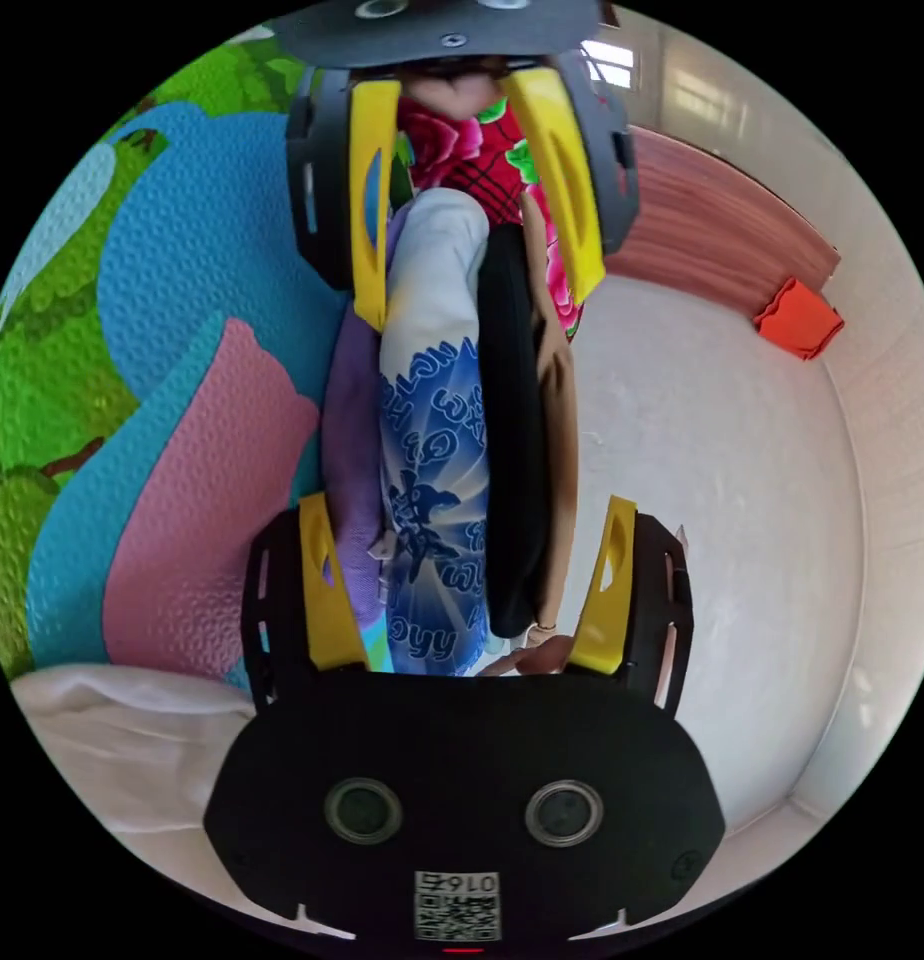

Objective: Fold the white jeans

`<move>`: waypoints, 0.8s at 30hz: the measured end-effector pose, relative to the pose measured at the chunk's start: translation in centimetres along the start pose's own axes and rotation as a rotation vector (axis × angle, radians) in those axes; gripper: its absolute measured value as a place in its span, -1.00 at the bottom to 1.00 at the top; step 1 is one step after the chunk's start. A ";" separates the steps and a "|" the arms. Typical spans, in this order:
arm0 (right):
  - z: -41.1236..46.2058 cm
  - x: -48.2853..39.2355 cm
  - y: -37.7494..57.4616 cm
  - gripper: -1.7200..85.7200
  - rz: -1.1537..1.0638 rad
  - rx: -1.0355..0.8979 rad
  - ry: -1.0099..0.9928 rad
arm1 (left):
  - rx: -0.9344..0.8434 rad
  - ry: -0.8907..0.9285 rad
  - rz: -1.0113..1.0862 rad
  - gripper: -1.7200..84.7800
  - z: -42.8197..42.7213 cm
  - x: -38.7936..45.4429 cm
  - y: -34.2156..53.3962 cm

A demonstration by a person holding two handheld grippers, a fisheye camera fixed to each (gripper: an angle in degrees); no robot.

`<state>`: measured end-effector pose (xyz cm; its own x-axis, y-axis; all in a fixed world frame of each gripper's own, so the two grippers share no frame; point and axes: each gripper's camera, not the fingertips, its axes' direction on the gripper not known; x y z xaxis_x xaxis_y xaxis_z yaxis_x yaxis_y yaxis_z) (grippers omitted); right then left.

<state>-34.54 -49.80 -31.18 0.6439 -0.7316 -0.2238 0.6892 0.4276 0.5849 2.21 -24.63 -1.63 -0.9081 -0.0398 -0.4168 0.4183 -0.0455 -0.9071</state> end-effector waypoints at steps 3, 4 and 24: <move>2.0 1.3 -1.4 -0.25 0.038 -0.043 -0.122 | 0.004 0.005 0.022 -0.41 -0.6 -0.2 -0.8; 2.3 1.5 -1.6 -0.26 0.032 -0.038 -0.140 | 0.009 0.003 0.037 -0.41 -0.9 -0.2 -1.1; 8.6 7.0 -4.5 -0.45 -0.008 -0.060 -0.415 | -0.422 0.131 0.087 -0.25 9.2 -1.3 -6.0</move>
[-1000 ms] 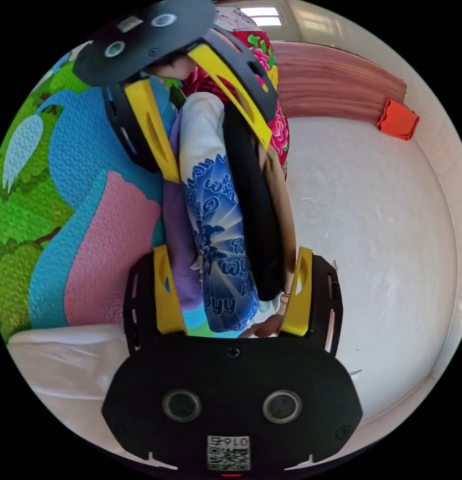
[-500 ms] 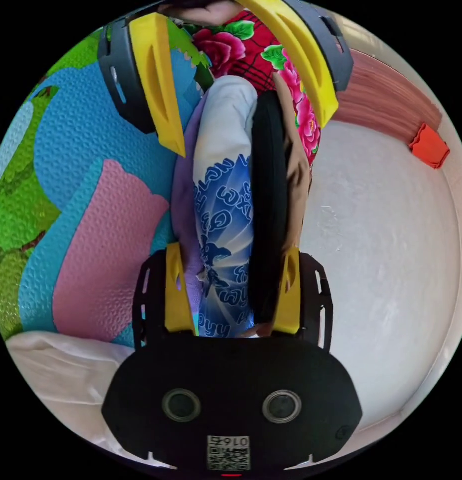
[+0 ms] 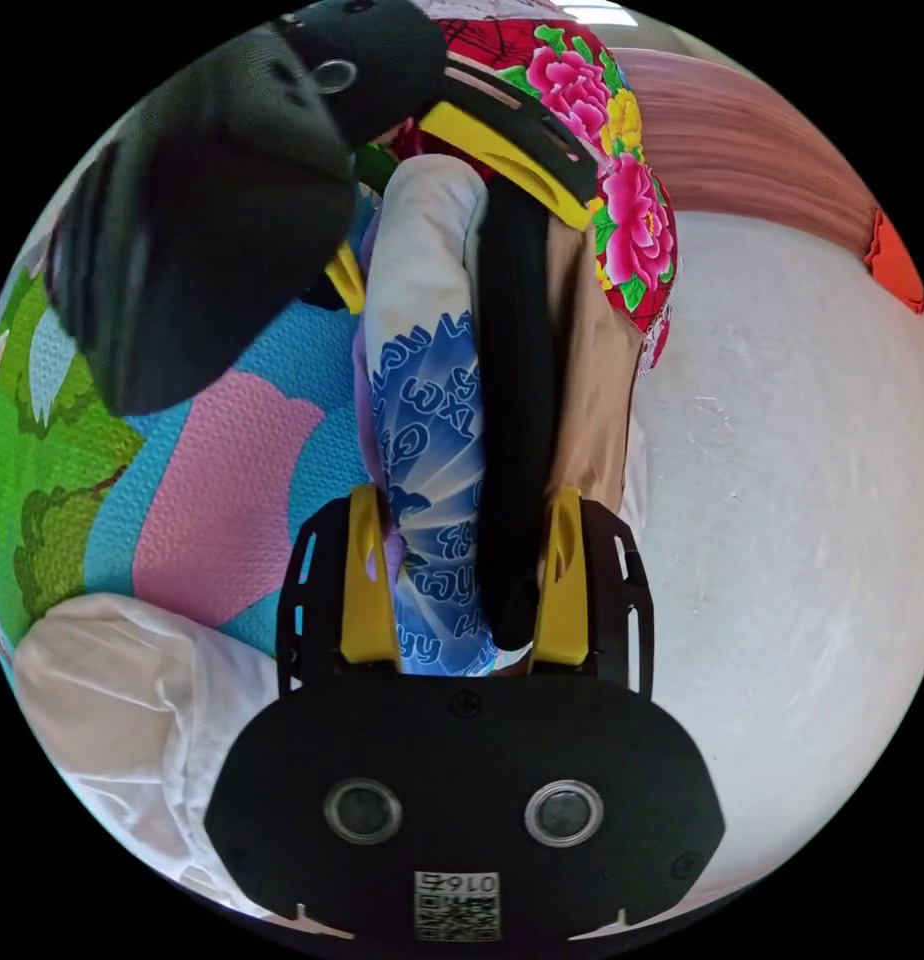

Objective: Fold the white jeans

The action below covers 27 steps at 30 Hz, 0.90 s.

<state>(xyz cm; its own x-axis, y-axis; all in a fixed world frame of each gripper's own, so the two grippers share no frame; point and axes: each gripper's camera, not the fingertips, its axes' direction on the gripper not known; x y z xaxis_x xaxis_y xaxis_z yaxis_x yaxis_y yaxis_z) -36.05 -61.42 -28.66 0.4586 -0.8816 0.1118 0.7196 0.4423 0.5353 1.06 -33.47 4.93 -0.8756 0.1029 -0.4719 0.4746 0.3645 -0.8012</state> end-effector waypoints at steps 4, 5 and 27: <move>0.6 -1.2 0.5 -0.47 0.001 0.003 0.027 | 0.011 0.071 0.108 -0.36 1.1 0.5 -0.5; 0.8 -1.6 0.8 -0.47 0.007 0.009 0.038 | 0.018 0.072 0.126 -0.38 1.1 0.9 -0.4; 7.0 -6.2 23.3 -0.63 0.100 0.000 0.134 | 0.283 0.107 0.070 -0.52 0.9 10.2 3.3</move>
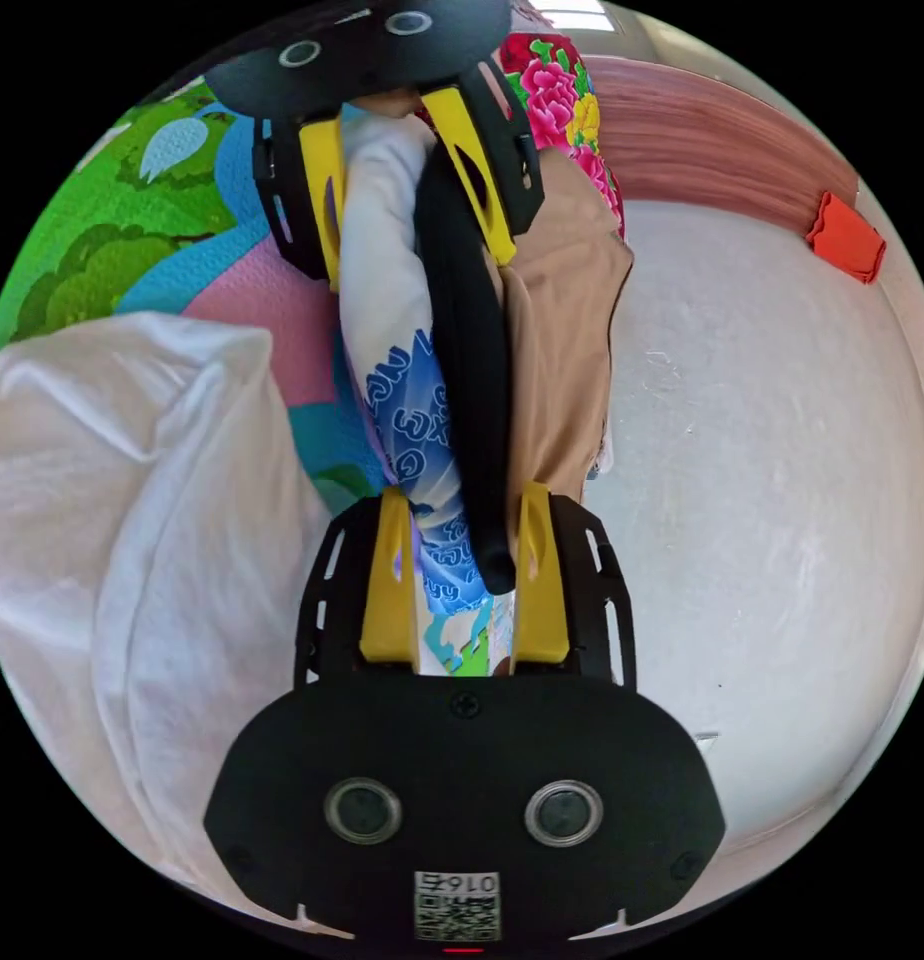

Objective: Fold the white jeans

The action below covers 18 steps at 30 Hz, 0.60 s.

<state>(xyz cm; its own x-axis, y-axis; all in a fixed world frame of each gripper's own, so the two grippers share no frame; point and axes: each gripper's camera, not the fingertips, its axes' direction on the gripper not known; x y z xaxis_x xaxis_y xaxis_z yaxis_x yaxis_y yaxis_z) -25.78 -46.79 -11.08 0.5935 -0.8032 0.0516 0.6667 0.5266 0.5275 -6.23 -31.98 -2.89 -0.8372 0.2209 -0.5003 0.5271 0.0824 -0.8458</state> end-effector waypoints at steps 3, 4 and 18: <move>2.3 0.1 5.6 -0.64 0.005 0.003 0.017 | -0.074 -0.029 -0.019 -0.49 1.2 1.8 -0.8; 2.8 -0.2 6.6 -0.65 -0.008 0.004 0.033 | -0.110 -0.040 -0.033 -0.49 1.7 2.3 -0.4; 10.5 11.4 32.5 -0.56 0.699 0.357 -0.255 | -0.079 0.455 -1.071 -0.69 10.4 -5.6 36.3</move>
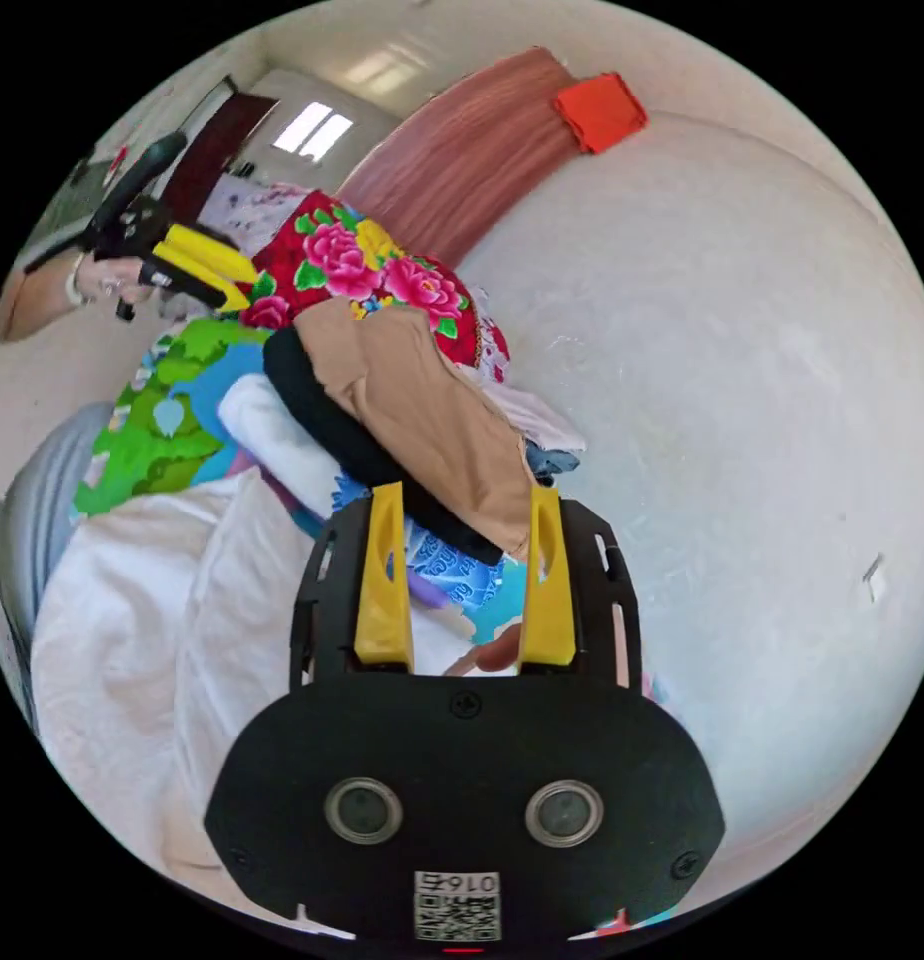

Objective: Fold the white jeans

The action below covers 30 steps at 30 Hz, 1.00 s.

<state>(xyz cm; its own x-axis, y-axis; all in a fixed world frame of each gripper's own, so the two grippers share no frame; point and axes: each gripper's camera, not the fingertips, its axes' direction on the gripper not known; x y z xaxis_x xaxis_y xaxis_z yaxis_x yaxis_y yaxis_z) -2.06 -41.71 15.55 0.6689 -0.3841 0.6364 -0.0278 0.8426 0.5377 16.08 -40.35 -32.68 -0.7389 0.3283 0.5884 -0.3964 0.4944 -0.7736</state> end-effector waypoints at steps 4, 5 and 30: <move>4.5 12.5 5.1 -0.55 0.377 -0.069 -0.127 | -0.116 0.489 -0.318 -0.60 10.3 -10.4 0.8; 6.3 16.8 7.5 -0.55 0.503 -0.099 -0.187 | -0.112 0.513 -0.349 -0.58 11.5 -11.4 0.9; 41.2 50.3 32.5 -0.29 1.050 -0.499 -1.258 | -0.194 0.952 -0.806 -0.40 39.8 -29.2 3.7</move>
<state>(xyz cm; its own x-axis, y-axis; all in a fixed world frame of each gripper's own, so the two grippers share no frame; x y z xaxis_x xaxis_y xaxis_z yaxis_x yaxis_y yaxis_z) 0.07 -49.24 87.81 -0.4420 0.5373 0.7183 0.3406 0.8413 -0.4197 14.51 -80.18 -62.13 0.3912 0.2877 0.8742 -0.4044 0.9070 -0.1175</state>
